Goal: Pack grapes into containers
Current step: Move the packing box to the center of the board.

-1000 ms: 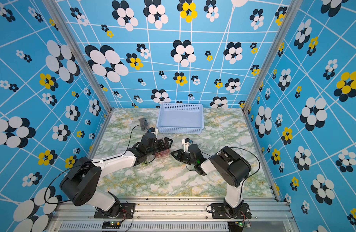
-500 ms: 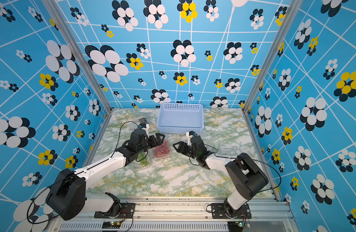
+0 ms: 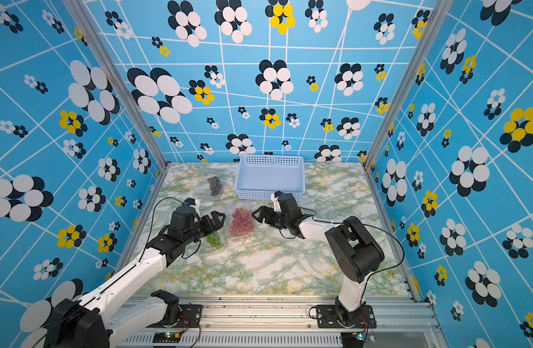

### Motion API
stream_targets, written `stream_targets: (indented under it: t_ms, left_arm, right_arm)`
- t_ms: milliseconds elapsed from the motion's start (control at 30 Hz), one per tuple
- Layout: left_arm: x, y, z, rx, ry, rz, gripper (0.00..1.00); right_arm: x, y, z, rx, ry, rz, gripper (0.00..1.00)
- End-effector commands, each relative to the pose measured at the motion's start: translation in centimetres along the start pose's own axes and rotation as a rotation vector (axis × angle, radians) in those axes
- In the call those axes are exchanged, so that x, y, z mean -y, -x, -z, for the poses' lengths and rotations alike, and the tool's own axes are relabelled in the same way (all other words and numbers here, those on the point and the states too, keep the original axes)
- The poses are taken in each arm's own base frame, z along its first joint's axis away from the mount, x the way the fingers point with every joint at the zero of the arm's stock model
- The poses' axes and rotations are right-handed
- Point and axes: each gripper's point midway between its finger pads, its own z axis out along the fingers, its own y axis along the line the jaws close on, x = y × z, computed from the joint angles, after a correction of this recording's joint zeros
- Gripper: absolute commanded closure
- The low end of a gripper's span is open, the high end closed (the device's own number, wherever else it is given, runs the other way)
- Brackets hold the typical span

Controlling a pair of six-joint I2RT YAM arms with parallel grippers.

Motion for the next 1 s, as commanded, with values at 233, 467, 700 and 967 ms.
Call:
stream_targets:
  t_ms: [233, 467, 700, 967]
  left_arm:
    - [-4.7, -1.6, 2.5, -0.046, 0.086, 0.107, 0.01]
    - [-5.5, -2.2, 1.2, -0.08, 0.113, 0.119, 0.0]
    - [-5.5, -2.3, -0.3, -0.097, 0.111, 0.113, 0.0]
    - [-3.8, -1.7, -2.0, -0.097, 0.072, 0.097, 0.0]
  right_arm:
    - [-2.2, -0.6, -1.8, -0.078, 0.037, 0.076, 0.03]
    - [-2.0, -0.7, -2.2, -0.091, 0.017, 0.091, 0.01]
    - [-1.7, -0.9, -2.5, -0.111, -0.003, 0.105, 0.01]
    - [-1.4, -1.1, -3.2, -0.133, -0.028, 0.125, 0.01]
